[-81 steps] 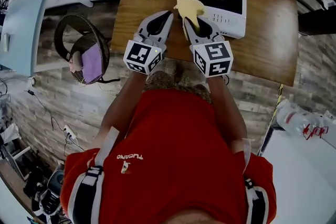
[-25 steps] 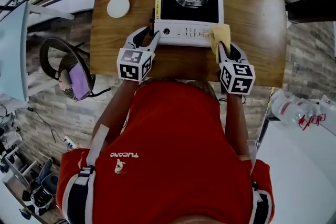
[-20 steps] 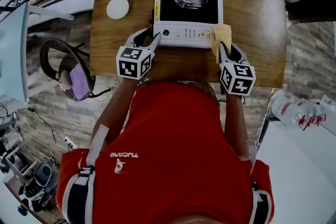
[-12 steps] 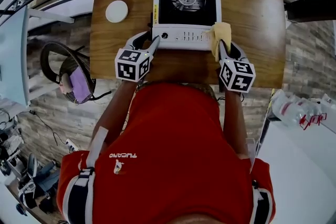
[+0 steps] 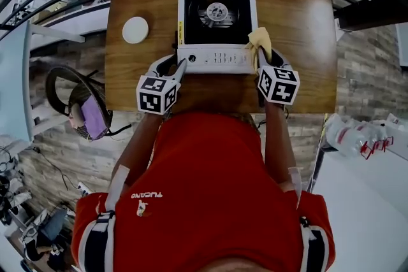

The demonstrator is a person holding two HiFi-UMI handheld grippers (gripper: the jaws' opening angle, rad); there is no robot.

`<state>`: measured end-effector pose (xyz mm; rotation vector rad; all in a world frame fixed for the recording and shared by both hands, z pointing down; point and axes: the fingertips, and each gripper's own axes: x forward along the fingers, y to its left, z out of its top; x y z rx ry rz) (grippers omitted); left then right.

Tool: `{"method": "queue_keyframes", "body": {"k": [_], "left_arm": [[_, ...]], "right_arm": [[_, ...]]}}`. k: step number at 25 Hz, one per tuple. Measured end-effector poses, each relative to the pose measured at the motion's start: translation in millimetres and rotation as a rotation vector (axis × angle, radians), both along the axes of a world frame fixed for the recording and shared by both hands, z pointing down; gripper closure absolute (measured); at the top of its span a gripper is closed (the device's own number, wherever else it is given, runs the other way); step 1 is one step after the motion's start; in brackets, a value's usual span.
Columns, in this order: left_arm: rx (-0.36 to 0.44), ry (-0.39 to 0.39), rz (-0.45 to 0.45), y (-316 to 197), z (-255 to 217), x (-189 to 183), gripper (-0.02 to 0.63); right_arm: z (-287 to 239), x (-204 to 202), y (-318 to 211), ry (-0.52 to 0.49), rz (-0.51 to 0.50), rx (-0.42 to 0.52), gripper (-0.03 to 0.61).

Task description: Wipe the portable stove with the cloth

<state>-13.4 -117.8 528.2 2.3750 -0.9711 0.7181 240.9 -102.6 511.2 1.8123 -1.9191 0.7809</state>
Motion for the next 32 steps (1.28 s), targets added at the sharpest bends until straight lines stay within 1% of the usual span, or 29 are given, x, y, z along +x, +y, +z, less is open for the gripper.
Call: {"method": "queue_keyframes", "body": {"k": [7,18,25,32], "left_arm": [[-0.031,0.017,-0.008,-2.3,1.0,1.3,0.492],[-0.033,0.015,-0.024,-2.9,-0.6,1.1,0.492],[-0.044,0.005,-0.027,-1.8,-2.0,0.6,0.492],[-0.056,0.0,-0.029,-2.3,-0.1,1.0,0.492]], "right_arm": [[1.8,9.9,-35.4,0.04,-0.017,0.003,0.491],[1.1,26.7,-86.0,0.085,-0.065,-0.002,0.491],[-1.7,31.6,-127.3,0.1,-0.083,0.002,0.491],[-0.5,40.3,-167.3,0.087,-0.1,0.001,0.491]]}}
